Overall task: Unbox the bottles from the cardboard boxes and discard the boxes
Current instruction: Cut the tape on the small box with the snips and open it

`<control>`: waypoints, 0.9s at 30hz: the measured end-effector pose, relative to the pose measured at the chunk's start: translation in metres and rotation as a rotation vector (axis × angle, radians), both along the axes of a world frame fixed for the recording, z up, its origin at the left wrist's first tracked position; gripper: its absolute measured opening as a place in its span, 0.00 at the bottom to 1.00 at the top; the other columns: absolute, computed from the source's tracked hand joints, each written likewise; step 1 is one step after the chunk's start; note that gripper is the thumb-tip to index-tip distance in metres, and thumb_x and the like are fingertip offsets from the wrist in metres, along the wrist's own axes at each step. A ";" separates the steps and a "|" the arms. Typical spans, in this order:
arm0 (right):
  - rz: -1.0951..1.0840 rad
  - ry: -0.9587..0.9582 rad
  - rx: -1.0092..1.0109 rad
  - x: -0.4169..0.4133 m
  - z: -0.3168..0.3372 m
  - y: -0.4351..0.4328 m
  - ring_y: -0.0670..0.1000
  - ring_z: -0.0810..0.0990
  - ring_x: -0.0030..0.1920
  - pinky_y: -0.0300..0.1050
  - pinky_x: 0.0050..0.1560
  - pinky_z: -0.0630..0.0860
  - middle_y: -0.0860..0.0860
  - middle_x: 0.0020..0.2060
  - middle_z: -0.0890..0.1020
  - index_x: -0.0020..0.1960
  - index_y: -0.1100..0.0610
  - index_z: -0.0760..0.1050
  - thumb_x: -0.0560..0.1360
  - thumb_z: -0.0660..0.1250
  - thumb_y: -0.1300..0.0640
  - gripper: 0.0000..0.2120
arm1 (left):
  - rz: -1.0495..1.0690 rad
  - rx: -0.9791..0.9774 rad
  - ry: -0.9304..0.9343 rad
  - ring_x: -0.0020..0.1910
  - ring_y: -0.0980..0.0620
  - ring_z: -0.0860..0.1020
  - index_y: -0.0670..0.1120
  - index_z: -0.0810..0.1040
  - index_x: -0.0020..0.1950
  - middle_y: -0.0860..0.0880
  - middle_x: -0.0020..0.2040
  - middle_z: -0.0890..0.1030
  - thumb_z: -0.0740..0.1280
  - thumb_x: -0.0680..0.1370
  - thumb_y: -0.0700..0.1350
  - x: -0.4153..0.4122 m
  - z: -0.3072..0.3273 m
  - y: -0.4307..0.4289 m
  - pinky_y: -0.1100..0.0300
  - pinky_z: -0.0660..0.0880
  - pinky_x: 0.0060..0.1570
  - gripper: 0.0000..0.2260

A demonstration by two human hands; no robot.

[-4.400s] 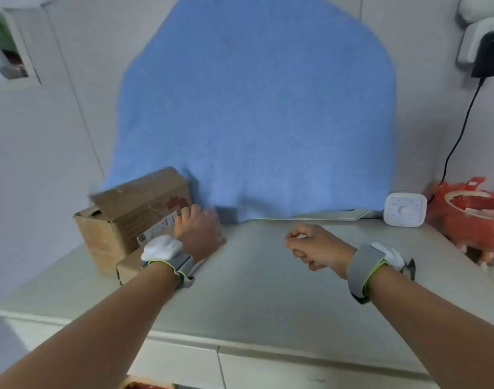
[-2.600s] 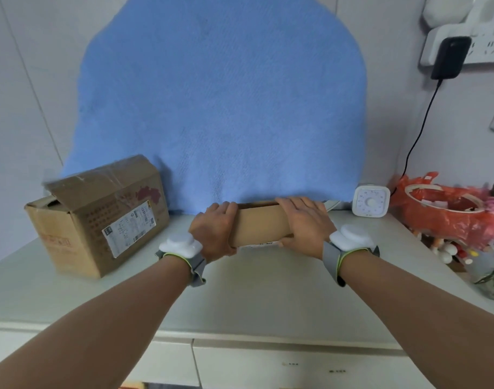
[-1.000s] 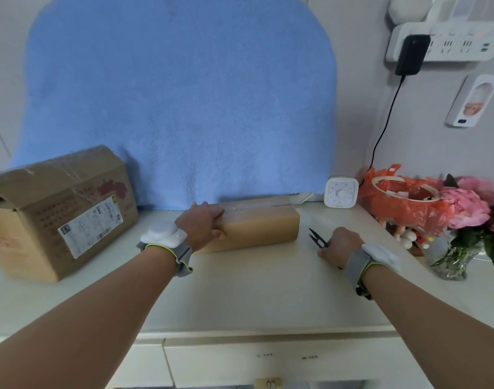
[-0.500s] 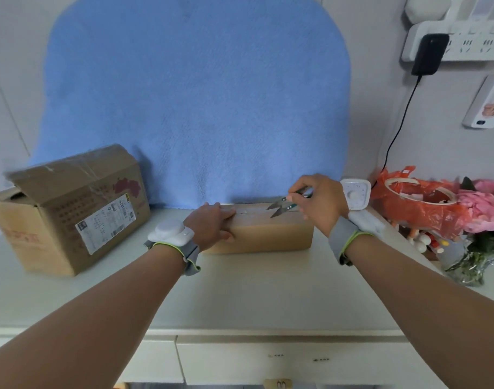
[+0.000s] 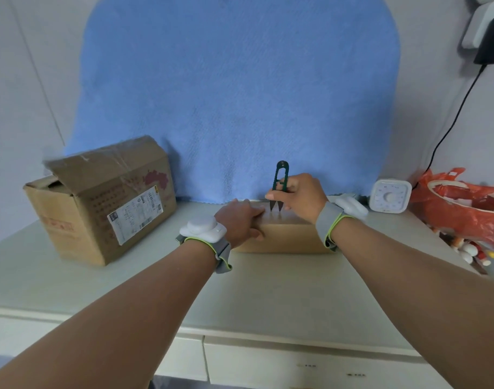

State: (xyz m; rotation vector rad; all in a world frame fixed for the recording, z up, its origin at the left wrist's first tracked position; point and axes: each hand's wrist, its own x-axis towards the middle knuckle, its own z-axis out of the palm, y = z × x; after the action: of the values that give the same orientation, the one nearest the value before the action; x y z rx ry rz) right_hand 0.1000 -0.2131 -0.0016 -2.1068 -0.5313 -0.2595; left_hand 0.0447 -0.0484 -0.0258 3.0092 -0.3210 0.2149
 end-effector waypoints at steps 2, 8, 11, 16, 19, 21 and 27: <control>0.017 0.015 -0.003 0.002 -0.003 0.004 0.50 0.80 0.31 0.47 0.42 0.82 0.55 0.40 0.86 0.44 0.60 0.84 0.69 0.77 0.55 0.09 | -0.001 -0.009 -0.005 0.57 0.42 0.71 0.51 0.72 0.69 0.44 0.57 0.75 0.69 0.75 0.55 0.001 -0.001 0.001 0.55 0.66 0.46 0.23; 0.040 -0.032 -0.164 0.004 -0.006 -0.009 0.57 0.84 0.45 0.54 0.51 0.80 0.57 0.43 0.86 0.45 0.63 0.84 0.71 0.75 0.55 0.10 | 0.018 -0.013 0.027 0.59 0.43 0.71 0.53 0.71 0.71 0.45 0.57 0.74 0.69 0.75 0.54 -0.001 0.002 0.000 0.48 0.73 0.53 0.24; -0.010 -0.066 -0.161 0.006 -0.005 -0.034 0.54 0.84 0.44 0.51 0.51 0.79 0.54 0.40 0.86 0.44 0.59 0.84 0.71 0.75 0.55 0.07 | 0.068 0.039 0.041 0.60 0.43 0.72 0.51 0.74 0.66 0.46 0.56 0.74 0.70 0.75 0.53 -0.004 0.008 -0.006 0.45 0.72 0.57 0.20; -0.092 -0.073 -0.116 0.005 -0.011 -0.074 0.48 0.82 0.37 0.46 0.42 0.78 0.51 0.37 0.86 0.44 0.60 0.84 0.73 0.73 0.54 0.08 | 0.104 0.172 0.023 0.59 0.43 0.76 0.44 0.77 0.56 0.44 0.55 0.79 0.69 0.76 0.46 -0.002 0.013 -0.021 0.44 0.64 0.68 0.11; -0.118 -0.072 -0.085 0.003 -0.013 -0.075 0.51 0.82 0.38 0.49 0.46 0.81 0.53 0.39 0.86 0.45 0.60 0.84 0.73 0.73 0.54 0.09 | 0.112 0.214 -0.019 0.56 0.42 0.80 0.42 0.79 0.56 0.42 0.55 0.81 0.66 0.77 0.39 -0.001 0.010 -0.031 0.55 0.73 0.49 0.08; -0.122 -0.042 -0.043 0.001 -0.011 -0.077 0.55 0.84 0.41 0.52 0.49 0.81 0.52 0.40 0.85 0.47 0.62 0.83 0.73 0.73 0.55 0.10 | 0.091 0.240 -0.032 0.55 0.43 0.80 0.41 0.79 0.56 0.41 0.56 0.81 0.64 0.78 0.37 -0.001 0.008 -0.034 0.57 0.70 0.44 0.09; -0.142 0.054 0.129 -0.004 -0.010 -0.087 0.56 0.84 0.43 0.46 0.41 0.84 0.61 0.47 0.84 0.51 0.66 0.80 0.75 0.71 0.60 0.10 | 0.135 0.263 0.037 0.52 0.44 0.82 0.41 0.80 0.54 0.43 0.53 0.82 0.66 0.76 0.36 -0.002 0.015 -0.035 0.55 0.75 0.47 0.08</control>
State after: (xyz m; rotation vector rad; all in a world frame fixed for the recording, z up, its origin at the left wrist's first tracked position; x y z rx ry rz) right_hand 0.0957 -0.3001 -0.0111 -2.0222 -0.3247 -0.3086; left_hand 0.0424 -0.0835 -0.0108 3.2944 -0.1528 0.1381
